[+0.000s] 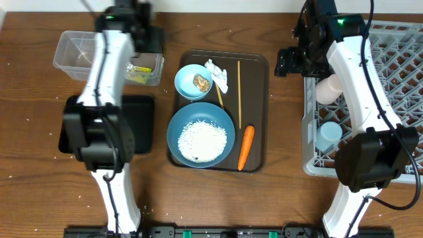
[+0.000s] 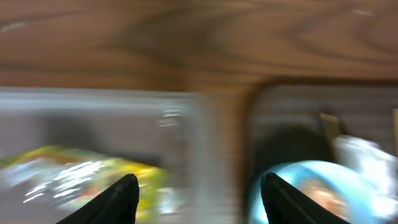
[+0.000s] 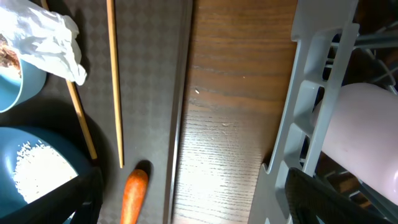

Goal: Sort waste into correct bins and load items into the dishwasher rack
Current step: 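Drop the wrapper and foil into the clear plastic bin, then grasp the white tissue on the tray with the left gripper, then drop the tissue into the clear plastic bin, then reach the left gripper to the large blue bowl rim and grasp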

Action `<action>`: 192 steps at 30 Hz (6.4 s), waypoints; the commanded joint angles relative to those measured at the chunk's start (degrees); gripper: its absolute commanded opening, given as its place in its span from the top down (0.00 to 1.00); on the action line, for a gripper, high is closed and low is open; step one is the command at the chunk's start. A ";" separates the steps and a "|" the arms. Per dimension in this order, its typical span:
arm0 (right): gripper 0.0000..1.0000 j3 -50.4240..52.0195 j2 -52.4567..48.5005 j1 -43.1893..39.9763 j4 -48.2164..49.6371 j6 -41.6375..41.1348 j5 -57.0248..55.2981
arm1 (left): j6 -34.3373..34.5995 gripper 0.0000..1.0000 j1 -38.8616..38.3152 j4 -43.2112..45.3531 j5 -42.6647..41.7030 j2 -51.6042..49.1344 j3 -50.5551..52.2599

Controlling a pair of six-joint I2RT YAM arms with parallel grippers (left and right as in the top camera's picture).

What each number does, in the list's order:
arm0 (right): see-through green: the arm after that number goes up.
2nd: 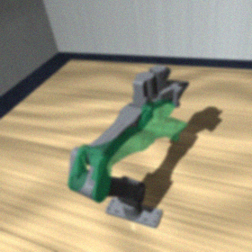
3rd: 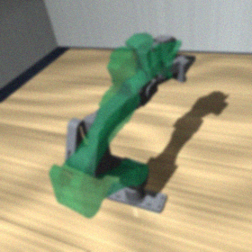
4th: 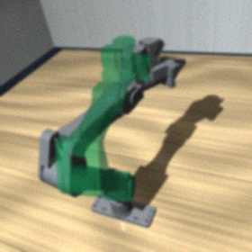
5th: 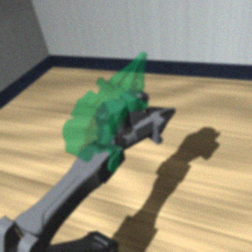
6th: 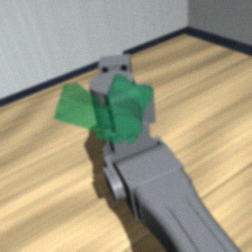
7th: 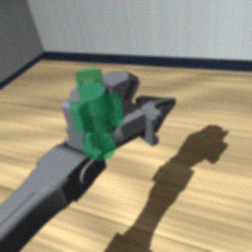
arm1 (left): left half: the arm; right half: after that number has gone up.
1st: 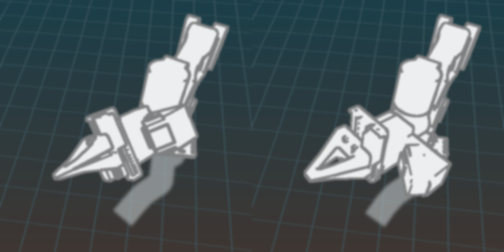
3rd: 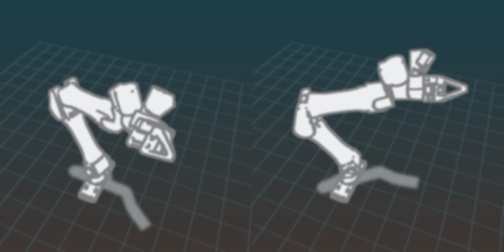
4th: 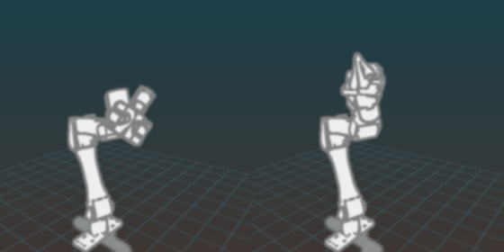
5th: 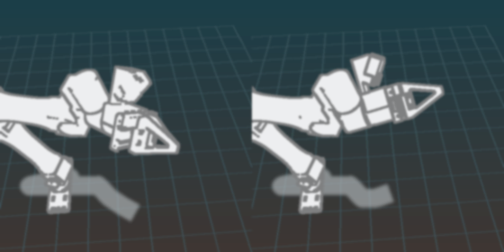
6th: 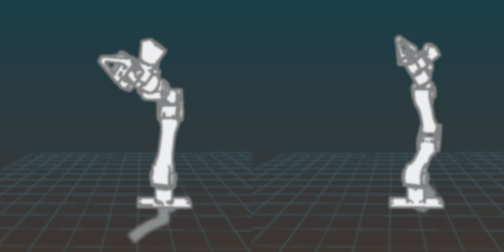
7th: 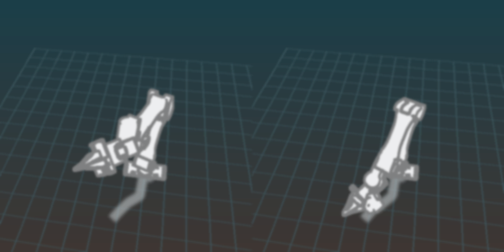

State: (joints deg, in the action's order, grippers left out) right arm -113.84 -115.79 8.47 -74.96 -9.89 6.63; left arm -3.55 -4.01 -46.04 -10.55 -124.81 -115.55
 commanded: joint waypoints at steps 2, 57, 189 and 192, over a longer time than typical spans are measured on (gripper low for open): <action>0.14 -0.70 0.81 -0.70 0.11 -0.35 -0.24 | -5.11 0.35 -7.65 1.46 -3.69 -0.98 0.28; 0.14 -0.70 0.81 -0.70 -2.93 -0.33 -3.41 | -4.98 0.58 -22.51 3.96 -0.37 -12.39 2.10; 0.09 -0.70 0.81 -11.08 -1.31 2.27 -3.19 | 19.17 0.58 -42.88 -6.91 15.76 4.13 24.85; 0.09 -0.70 0.81 -11.08 -1.29 2.45 -3.19 | 19.85 0.65 -42.40 -6.58 15.74 3.74 25.49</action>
State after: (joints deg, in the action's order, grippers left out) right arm -113.84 -115.79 -2.87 -76.09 -8.49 3.05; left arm 15.29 -47.03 -52.49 3.84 -119.52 -90.98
